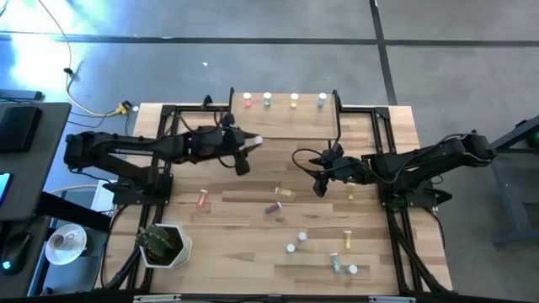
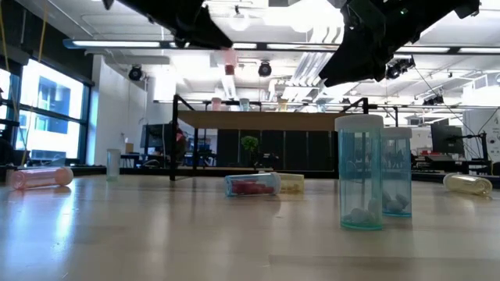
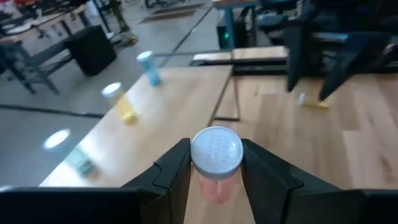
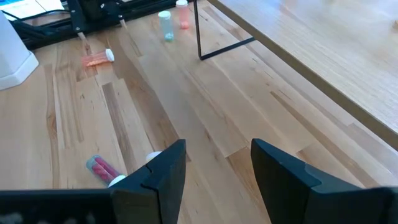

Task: Pick and place medicine bottles onto shelf by color
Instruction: Put the red medicine bottle on the shelf

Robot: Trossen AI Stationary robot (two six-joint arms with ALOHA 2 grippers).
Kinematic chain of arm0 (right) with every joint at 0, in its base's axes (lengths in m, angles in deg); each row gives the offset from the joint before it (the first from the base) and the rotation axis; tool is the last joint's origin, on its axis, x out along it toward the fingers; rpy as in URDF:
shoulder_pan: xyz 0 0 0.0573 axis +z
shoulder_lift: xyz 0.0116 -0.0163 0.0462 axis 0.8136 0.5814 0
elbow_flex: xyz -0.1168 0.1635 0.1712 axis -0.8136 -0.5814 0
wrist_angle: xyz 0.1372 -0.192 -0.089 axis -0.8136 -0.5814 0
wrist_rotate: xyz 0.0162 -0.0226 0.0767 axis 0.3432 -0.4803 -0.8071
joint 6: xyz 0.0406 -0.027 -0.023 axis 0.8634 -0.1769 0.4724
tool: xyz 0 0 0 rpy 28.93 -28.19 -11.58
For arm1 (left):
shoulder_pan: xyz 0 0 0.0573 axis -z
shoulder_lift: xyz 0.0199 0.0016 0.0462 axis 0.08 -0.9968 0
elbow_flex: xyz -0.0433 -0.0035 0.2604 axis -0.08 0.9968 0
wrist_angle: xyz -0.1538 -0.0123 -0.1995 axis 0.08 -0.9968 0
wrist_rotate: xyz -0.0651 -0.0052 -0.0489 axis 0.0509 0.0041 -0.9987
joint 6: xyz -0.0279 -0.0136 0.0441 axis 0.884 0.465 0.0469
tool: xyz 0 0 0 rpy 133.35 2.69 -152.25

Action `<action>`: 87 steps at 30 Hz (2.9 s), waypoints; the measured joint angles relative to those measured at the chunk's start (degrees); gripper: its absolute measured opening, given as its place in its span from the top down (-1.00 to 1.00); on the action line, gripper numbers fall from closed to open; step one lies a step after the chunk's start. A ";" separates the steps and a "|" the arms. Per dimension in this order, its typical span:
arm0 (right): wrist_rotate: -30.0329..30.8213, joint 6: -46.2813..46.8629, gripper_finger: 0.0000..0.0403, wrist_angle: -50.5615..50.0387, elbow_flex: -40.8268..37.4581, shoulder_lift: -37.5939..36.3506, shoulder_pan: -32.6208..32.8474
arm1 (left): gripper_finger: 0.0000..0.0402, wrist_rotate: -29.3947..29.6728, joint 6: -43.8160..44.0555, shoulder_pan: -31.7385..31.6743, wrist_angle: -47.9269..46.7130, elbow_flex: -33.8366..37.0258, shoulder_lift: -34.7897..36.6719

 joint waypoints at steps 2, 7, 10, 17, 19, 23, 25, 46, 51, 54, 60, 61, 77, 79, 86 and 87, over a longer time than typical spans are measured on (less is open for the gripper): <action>0.00 0.00 0.15 0.00 0.00 0.00 0.00 | 0.41 0.06 0.06 -1.48 -1.15 0.02 1.72; 0.00 0.02 0.15 0.00 0.00 0.00 0.00 | 0.41 0.22 2.66 -6.34 -3.17 0.01 5.42; 0.00 0.02 0.15 0.02 0.00 0.00 0.01 | 0.41 1.05 3.65 -9.15 -5.14 0.00 6.41; 0.00 0.04 0.15 0.04 0.00 0.00 0.02 | 0.40 -0.36 6.25 -13.74 -8.68 0.00 5.34; 0.00 0.03 0.15 0.10 0.00 0.00 0.00 | 0.40 -1.64 6.63 -14.41 -8.41 0.00 4.58; 0.00 0.03 0.15 0.75 0.00 0.00 0.00 | 0.40 -1.90 6.87 -14.95 -6.97 0.00 2.83; 0.00 0.02 0.15 1.12 0.00 0.00 0.02 | 0.40 -1.88 7.32 -14.95 -7.03 0.00 1.63; 0.00 0.04 0.15 1.95 0.00 0.00 0.02 | 0.40 -2.50 7.77 -17.91 -2.31 0.00 -4.29; 0.00 0.04 0.15 2.44 0.02 0.00 0.02 | 0.40 -2.66 7.74 -17.97 -2.00 0.04 -5.85; 0.00 0.04 0.15 2.45 0.02 0.00 0.02 | 0.40 -2.64 7.28 -18.32 -1.33 0.04 -7.12; -0.11 0.04 0.15 2.43 0.02 0.00 0.02 | 0.40 -2.62 7.28 -19.33 -1.20 0.00 -7.42; -0.13 0.06 0.15 2.45 0.02 0.00 0.00 | 0.40 -2.70 7.27 -19.42 -1.22 0.00 -7.42; -0.94 -0.15 0.15 2.40 0.02 0.00 0.02 | 0.40 -3.00 9.22 -20.50 -2.48 -0.09 -7.28; -0.94 -0.15 0.15 2.40 0.02 0.00 0.00 | 0.40 -2.99 9.22 -20.50 -2.49 -0.09 -7.28; -0.94 0.00 0.15 2.40 0.02 0.00 0.00 | 0.40 -2.99 9.20 -20.50 -2.53 -0.09 -7.28; -0.94 0.00 0.15 2.40 0.02 0.00 0.02 | 0.40 -2.99 9.20 -20.50 -2.53 -0.09 -7.28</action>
